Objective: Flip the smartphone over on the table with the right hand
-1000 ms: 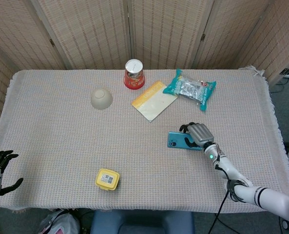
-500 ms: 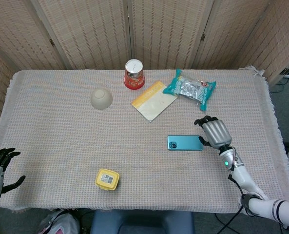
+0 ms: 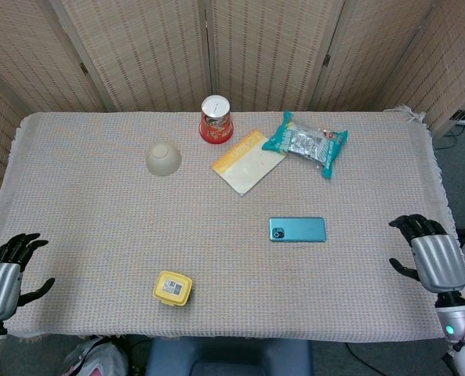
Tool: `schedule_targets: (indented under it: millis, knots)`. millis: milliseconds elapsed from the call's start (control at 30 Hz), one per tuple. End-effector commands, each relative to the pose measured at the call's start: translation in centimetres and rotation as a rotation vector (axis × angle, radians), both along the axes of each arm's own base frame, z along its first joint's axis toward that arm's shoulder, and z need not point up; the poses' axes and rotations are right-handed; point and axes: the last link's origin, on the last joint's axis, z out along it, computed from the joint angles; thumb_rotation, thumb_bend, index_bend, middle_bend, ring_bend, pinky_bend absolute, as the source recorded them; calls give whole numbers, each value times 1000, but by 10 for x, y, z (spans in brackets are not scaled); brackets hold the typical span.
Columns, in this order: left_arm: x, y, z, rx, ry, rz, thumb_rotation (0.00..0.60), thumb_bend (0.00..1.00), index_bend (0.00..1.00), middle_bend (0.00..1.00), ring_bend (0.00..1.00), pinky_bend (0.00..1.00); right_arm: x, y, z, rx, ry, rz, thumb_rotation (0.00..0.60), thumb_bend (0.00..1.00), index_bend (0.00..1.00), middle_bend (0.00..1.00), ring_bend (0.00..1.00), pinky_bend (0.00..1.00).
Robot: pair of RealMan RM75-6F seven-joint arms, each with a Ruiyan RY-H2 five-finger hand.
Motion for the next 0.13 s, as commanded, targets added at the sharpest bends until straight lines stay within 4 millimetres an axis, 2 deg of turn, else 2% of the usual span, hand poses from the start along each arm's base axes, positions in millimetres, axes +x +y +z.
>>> schedule_targets:
  millis: [33,133]
  knots:
    - [6,1,-4,-10,2,-13,600,200,271,215,164,252,-9,29,7,-11,-11,-9,600,59,324,280,239,323]
    - [9,2,-5,-12,3,-22,600,201,271,215,163,252,-11,36,8,-8,-17,-15,600,62,324,280,239,323]
